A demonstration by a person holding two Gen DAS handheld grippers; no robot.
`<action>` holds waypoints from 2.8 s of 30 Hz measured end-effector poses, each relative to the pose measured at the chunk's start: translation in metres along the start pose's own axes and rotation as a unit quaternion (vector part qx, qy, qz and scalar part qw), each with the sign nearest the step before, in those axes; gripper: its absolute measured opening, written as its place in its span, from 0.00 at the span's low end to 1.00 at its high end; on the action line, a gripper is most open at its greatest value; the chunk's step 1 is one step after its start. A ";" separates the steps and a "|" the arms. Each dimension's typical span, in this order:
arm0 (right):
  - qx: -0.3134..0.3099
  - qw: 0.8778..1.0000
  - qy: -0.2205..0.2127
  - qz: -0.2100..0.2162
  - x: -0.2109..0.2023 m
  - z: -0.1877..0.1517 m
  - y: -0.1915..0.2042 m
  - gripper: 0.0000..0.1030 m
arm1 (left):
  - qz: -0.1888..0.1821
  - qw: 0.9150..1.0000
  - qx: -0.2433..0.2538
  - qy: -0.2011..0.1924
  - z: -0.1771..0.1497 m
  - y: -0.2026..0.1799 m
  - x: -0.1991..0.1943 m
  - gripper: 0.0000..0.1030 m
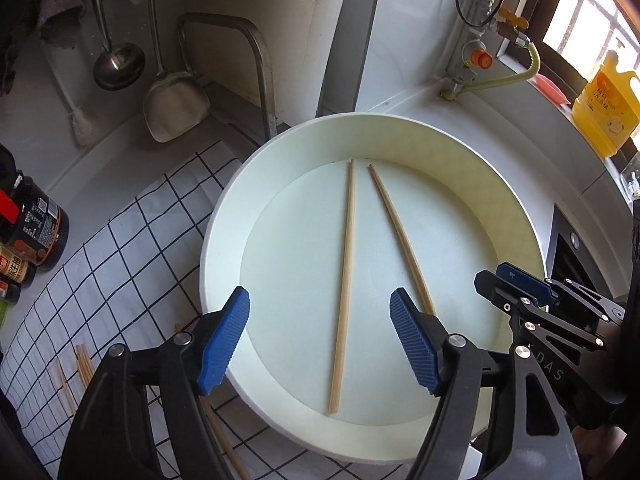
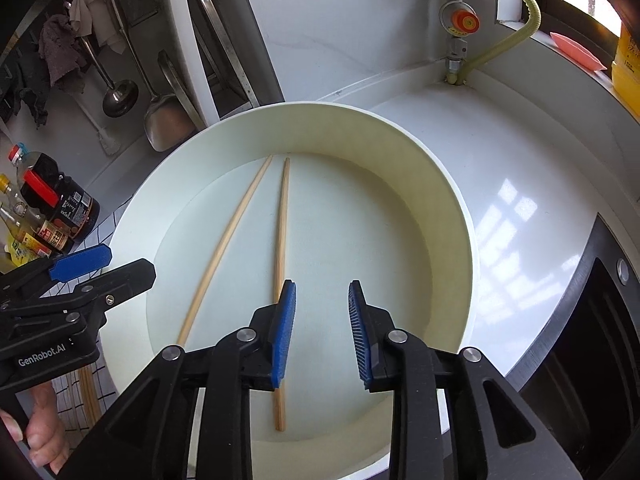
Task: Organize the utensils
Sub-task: 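Open both grippers to drop the chopsticks into the basin, then move both grippers back to the chopstick bundle on the cloth, then close the right gripper on one chopstick while the left gripper grasps another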
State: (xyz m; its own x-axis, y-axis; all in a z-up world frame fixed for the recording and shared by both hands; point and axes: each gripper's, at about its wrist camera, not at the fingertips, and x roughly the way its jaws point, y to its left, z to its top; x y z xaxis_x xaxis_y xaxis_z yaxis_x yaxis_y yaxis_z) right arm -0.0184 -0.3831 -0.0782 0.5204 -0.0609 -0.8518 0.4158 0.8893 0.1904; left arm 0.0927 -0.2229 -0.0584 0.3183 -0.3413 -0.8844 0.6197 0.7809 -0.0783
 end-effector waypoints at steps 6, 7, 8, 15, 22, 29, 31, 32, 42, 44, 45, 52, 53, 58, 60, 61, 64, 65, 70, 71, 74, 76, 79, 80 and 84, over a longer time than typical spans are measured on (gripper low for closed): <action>0.001 1.000 -0.006 0.005 -0.016 -0.009 0.006 0.34 | 0.006 1.000 -0.014 -0.005 -0.012 0.005 -0.016 0.73; 0.002 1.000 -0.007 0.006 -0.018 -0.010 0.007 0.36 | 0.007 1.000 -0.017 -0.007 -0.015 0.006 -0.019 0.74; 0.003 1.000 -0.009 0.006 -0.021 -0.012 0.008 0.38 | 0.009 1.000 -0.019 -0.009 -0.018 0.008 -0.023 0.74; -0.009 1.000 -0.013 0.017 -0.034 -0.025 0.025 0.41 | 0.015 0.999 -0.030 -0.020 -0.038 0.022 -0.045 0.76; -0.030 0.999 -0.016 0.026 -0.046 -0.037 0.050 0.45 | 0.021 0.998 -0.048 -0.023 -0.062 0.041 -0.063 0.77; -0.061 0.998 0.000 0.035 -0.046 -0.054 0.083 0.48 | 0.029 0.997 -0.072 -0.028 -0.088 0.067 -0.081 0.78; -0.072 0.997 0.006 0.039 -0.045 -0.059 0.094 0.48 | 0.031 0.996 -0.083 -0.026 -0.096 0.078 -0.086 0.78; -0.077 0.996 0.008 0.041 -0.046 -0.061 0.099 0.48 | 0.033 0.995 -0.088 -0.025 -0.100 0.083 -0.088 0.78; -0.134 0.989 0.015 0.062 -0.046 -0.076 0.159 0.48 | 0.067 0.987 -0.140 -0.030 -0.143 0.140 -0.111 0.78; -0.143 0.987 0.018 0.067 -0.045 -0.079 0.170 0.49 | 0.074 0.985 -0.152 -0.029 -0.151 0.150 -0.114 0.78; -0.146 0.987 0.019 0.069 -0.043 -0.081 0.175 0.49 | 0.078 0.984 -0.157 -0.028 -0.156 0.156 -0.115 0.78; -0.170 0.981 0.041 0.082 -0.030 -0.098 0.201 0.49 | 0.105 0.975 -0.193 -0.030 -0.184 0.191 -0.123 0.78; -0.173 0.980 0.046 0.082 -0.027 -0.101 0.204 0.49 | 0.111 0.973 -0.198 -0.030 -0.188 0.196 -0.123 0.78; -0.184 0.978 0.065 0.076 -0.013 -0.112 0.213 0.49 | 0.122 0.966 -0.225 -0.019 -0.205 0.222 -0.113 0.78; -0.185 0.978 0.067 0.073 -0.008 -0.115 0.213 0.49 | 0.125 0.965 -0.231 -0.013 -0.211 0.228 -0.107 0.78; -0.185 0.978 0.069 0.071 -0.005 -0.116 0.213 0.49 | 0.127 0.964 -0.232 -0.011 -0.213 0.230 -0.103 0.78; -0.181 0.978 0.072 0.068 0.002 -0.120 0.213 0.49 | 0.132 0.962 -0.240 -0.005 -0.222 0.239 -0.093 0.78; -0.179 0.979 0.071 0.069 0.004 -0.121 0.212 0.49 | 0.133 0.961 -0.242 -0.003 -0.224 0.241 -0.091 0.78; -0.167 0.982 0.071 0.062 0.014 -0.127 0.209 0.49 | 0.151 0.960 -0.237 0.004 -0.233 0.251 -0.077 0.78; -0.164 0.982 0.072 0.059 0.016 -0.129 0.209 0.49 | 0.151 0.960 -0.238 0.004 -0.235 0.254 -0.074 0.78; -0.162 0.983 0.074 0.051 0.023 -0.135 0.210 0.49 | 0.152 0.960 -0.237 0.009 -0.239 0.260 -0.066 0.78; -0.163 0.983 0.076 0.044 0.028 -0.139 0.212 0.49 | 0.154 0.959 -0.236 0.011 -0.241 0.264 -0.061 0.78; -0.163 0.983 0.074 0.036 0.033 -0.143 0.215 0.49 | 0.153 0.959 -0.237 0.009 -0.243 0.269 -0.057 0.78; -0.163 0.983 0.073 0.033 0.034 -0.144 0.216 0.49 | 0.153 0.959 -0.237 0.009 -0.243 0.269 -0.056 0.78; -0.167 0.983 0.071 0.023 0.036 -0.147 0.218 0.49 | 0.152 0.962 -0.227 0.007 -0.243 0.269 -0.053 0.78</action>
State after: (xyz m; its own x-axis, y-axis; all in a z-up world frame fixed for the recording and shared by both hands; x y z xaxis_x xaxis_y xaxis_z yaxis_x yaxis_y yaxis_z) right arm -0.0185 -0.1249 -0.1391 0.4146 0.0258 -0.9097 0.1130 0.9904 0.0796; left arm 0.0678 0.1321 -0.1441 0.4229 -0.0572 -0.9044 0.1218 0.9925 -0.0058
